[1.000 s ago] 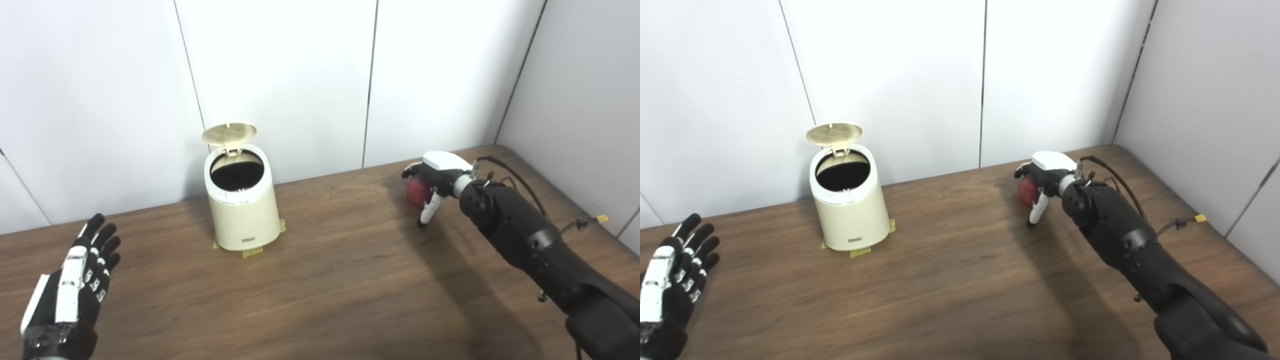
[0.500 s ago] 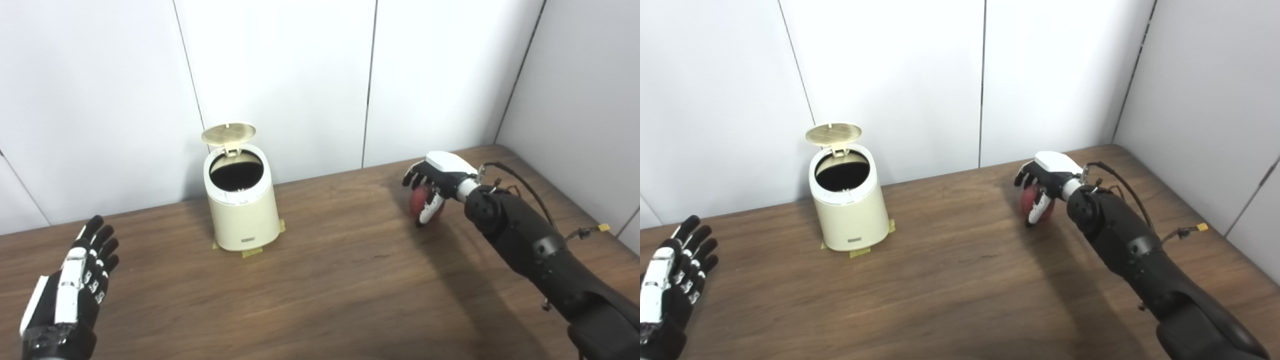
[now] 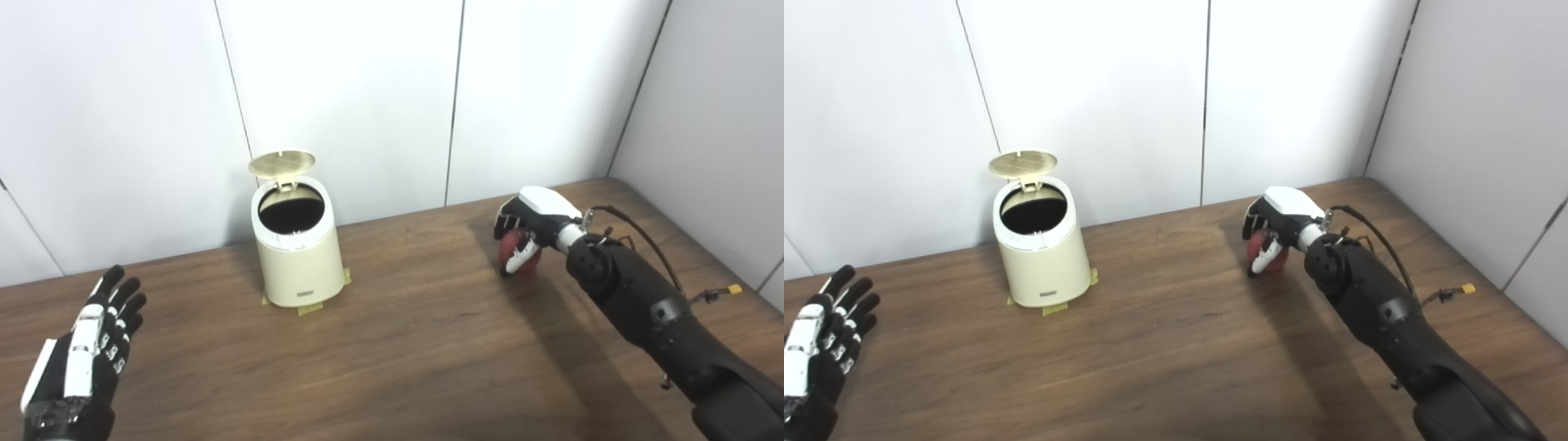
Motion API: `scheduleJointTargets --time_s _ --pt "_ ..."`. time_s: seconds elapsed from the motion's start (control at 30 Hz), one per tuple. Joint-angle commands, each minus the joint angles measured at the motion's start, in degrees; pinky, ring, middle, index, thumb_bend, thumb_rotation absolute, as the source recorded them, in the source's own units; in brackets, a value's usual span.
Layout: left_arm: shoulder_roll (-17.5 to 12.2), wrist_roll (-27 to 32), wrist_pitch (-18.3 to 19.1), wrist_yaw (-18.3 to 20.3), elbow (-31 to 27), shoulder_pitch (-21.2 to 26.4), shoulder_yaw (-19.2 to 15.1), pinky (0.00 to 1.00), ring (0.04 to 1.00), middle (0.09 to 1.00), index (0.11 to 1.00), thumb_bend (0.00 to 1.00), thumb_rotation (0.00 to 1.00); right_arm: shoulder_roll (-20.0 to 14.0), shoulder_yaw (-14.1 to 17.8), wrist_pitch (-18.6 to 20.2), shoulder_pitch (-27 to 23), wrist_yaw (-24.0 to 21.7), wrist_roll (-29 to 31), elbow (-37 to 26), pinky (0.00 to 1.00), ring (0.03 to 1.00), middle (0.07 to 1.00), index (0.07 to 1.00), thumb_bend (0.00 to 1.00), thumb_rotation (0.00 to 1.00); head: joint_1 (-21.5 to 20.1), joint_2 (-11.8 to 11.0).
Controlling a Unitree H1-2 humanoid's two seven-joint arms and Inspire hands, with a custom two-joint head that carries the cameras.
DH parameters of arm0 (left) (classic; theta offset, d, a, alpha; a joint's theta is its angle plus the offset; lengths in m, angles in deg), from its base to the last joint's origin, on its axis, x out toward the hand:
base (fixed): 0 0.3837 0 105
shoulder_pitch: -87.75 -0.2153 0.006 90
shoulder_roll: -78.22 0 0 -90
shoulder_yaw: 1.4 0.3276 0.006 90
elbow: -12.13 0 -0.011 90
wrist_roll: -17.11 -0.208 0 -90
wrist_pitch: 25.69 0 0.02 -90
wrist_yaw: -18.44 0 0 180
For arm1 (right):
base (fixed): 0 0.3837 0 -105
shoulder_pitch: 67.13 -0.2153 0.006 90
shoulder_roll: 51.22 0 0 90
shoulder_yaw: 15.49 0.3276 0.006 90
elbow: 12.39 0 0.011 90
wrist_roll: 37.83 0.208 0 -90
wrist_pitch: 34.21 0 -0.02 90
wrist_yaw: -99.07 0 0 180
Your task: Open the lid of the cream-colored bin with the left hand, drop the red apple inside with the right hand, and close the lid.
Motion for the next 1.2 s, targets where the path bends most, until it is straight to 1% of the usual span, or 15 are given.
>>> scheduleJointTargets --time_s 0.0,0.17,0.3,0.4,0.5,0.63,0.7,0.8,0.83,0.9,1.03,1.13,1.17 --pt "-1.10 -0.68 -0.53 -0.44 -2.07 1.96 -0.41 0.99 0.961 0.959 1.000 0.17 1.00 -1.16 0.81 -1.31 -2.92 2.01 -0.13 -0.93 0.51 0.439 0.505 0.479 0.52 0.00 -0.08 0.07" --pt "-1.33 -0.12 -0.52 -0.60 -2.25 1.80 -0.36 1.00 0.965 0.961 1.000 0.18 1.00 -1.04 1.20 -1.07 -2.13 2.23 -0.30 -2.14 0.48 0.434 0.504 0.483 0.52 0.00 -0.03 0.27" --pt "-1.32 0.06 -0.52 -0.75 -2.38 1.77 -0.20 1.00 0.966 0.966 1.000 0.18 1.00 -0.67 2.51 -0.57 -1.29 2.70 0.36 -4.44 0.51 0.426 0.505 0.490 0.52 0.00 0.12 0.39" --pt "-1.09 0.04 -0.52 -1.03 -2.46 1.92 0.04 1.00 0.964 0.967 1.000 0.17 1.00 -0.16 3.93 -0.18 -0.34 2.86 0.72 -8.52 0.50 0.424 0.503 0.498 0.52 0.00 0.58 0.53" --pt "-1.07 0.07 -0.52 -1.55 -2.55 2.06 0.68 1.00 0.962 0.967 1.000 0.18 1.00 0.66 5.03 -0.08 0.44 3.04 0.57 -14.20 0.49 0.422 0.501 0.504 0.52 0.00 1.33 0.61" --pt "-0.98 0.69 -0.51 -2.33 -2.41 2.32 1.39 1.00 0.964 0.965 1.000 0.18 1.00 2.20 5.51 -0.66 0.48 4.19 -0.38 -19.26 0.48 0.418 0.500 0.504 0.52 0.00 2.78 0.67" --pt "-0.57 0.70 -0.52 -2.66 -2.18 2.35 1.48 1.00 0.963 0.962 1.000 0.18 1.00 2.91 5.16 -0.48 0.19 3.63 -1.08 -22.42 0.47 0.421 0.504 0.496 0.52 0.00 3.59 0.60" --pt "0.06 0.56 -0.52 -2.31 -1.80 2.26 1.34 1.00 0.967 0.957 0.999 0.19 1.00 4.76 4.45 0.44 -1.13 2.14 -2.28 -27.03 0.45 0.419 0.504 0.496 0.52 0.00 3.98 0.66" --pt "0.23 0.10 -0.51 -1.89 -1.63 2.19 1.30 1.00 0.966 0.956 0.998 0.20 1.00 5.86 4.12 0.86 -1.93 1.55 -2.61 -28.71 0.45 0.418 0.501 0.500 0.52 0.00 4.07 0.64" --pt "0.71 -1.04 -0.51 -1.25 -1.35 2.04 1.28 1.00 0.963 0.956 0.995 0.20 1.00 7.91 3.35 1.23 -3.64 0.77 -3.33 -31.16 0.52 0.420 0.494 0.502 0.52 0.00 4.44 0.57" --pt "2.29 -1.90 -0.51 -0.99 -0.78 1.78 0.90 0.98 0.954 0.949 0.981 0.21 1.00 12.32 1.30 1.02 -7.42 -0.07 -5.29 -33.98 0.38 0.402 0.503 0.507 0.50 0.00 6.15 0.35" --pt "3.33 -2.31 -0.51 -1.31 -0.63 1.47 0.98 0.97 0.945 0.939 0.975 0.23 1.00 15.07 0.14 -0.21 -9.90 -0.34 -5.08 -33.42 0.35 0.398 0.502 0.511 0.50 0.00 8.26 0.12" --pt "3.68 -2.90 -0.51 -1.38 -0.56 1.41 1.22 0.95 0.937 0.932 0.968 0.23 1.00 15.85 -0.10 -0.57 -10.53 -0.44 -4.66 -33.00 0.35 0.398 0.504 0.512 0.50 0.00 9.56 0.00"
